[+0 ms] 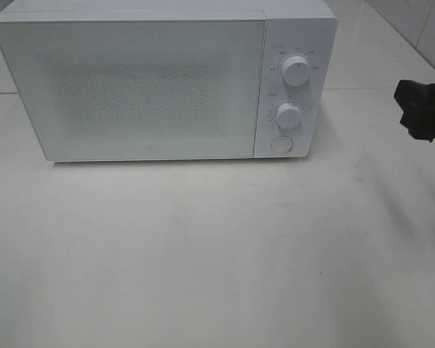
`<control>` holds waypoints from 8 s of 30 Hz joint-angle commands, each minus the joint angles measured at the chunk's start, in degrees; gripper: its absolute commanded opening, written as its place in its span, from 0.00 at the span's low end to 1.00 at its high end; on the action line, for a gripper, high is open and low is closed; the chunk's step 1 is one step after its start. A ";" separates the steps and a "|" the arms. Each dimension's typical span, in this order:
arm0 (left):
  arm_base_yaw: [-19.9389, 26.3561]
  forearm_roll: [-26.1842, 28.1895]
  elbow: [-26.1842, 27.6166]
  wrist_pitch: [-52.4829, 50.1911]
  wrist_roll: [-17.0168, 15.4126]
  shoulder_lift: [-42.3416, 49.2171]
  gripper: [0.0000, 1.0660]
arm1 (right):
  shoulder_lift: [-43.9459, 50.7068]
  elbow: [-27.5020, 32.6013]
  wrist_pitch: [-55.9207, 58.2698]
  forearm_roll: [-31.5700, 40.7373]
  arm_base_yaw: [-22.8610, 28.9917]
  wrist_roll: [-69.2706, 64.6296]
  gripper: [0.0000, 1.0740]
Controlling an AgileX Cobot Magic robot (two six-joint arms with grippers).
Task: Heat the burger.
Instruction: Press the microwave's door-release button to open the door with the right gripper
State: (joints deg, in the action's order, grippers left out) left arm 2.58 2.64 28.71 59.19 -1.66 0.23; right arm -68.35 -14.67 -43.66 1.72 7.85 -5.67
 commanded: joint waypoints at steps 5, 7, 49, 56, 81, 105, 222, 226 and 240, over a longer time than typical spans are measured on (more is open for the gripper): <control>0.23 0.40 -0.17 -0.34 -0.06 1.32 0.92 | -15.30 2.64 -17.07 16.39 15.13 13.64 0.70; 0.23 0.40 -0.17 -0.34 -0.06 1.32 0.92 | -16.90 2.64 -18.56 17.88 16.67 13.98 0.70; 0.23 0.40 -0.17 -0.34 -0.06 1.32 0.92 | -31.05 -1.03 -29.34 41.14 36.38 -42.51 0.58; 0.23 0.40 -0.17 -0.34 -0.06 1.32 0.92 | -31.05 -1.03 -29.34 41.02 36.38 -59.59 0.46; 0.23 0.40 -0.17 -0.34 -0.06 1.32 0.92 | -31.05 -1.20 -20.86 40.91 36.21 -76.78 0.00; 0.23 0.40 -0.17 -0.34 -0.06 1.32 0.92 | -40.57 -15.64 -14.21 38.22 32.20 -73.80 0.00; 0.23 0.40 -0.17 -0.34 -0.06 1.32 0.92 | -55.58 -44.69 -13.52 37.70 21.54 -60.56 0.00; 0.23 0.40 -0.17 -0.34 -0.06 1.32 0.92 | -53.69 -43.54 -11.23 37.47 21.72 -60.39 0.00; 0.23 0.40 -0.17 -0.34 -0.06 1.32 0.92 | -49.45 -34.61 -7.85 37.07 23.72 -62.51 0.00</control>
State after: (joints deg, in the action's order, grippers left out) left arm 2.58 2.64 28.71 59.19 -1.66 0.23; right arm -119.40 -48.87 -48.41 40.74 31.40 -67.84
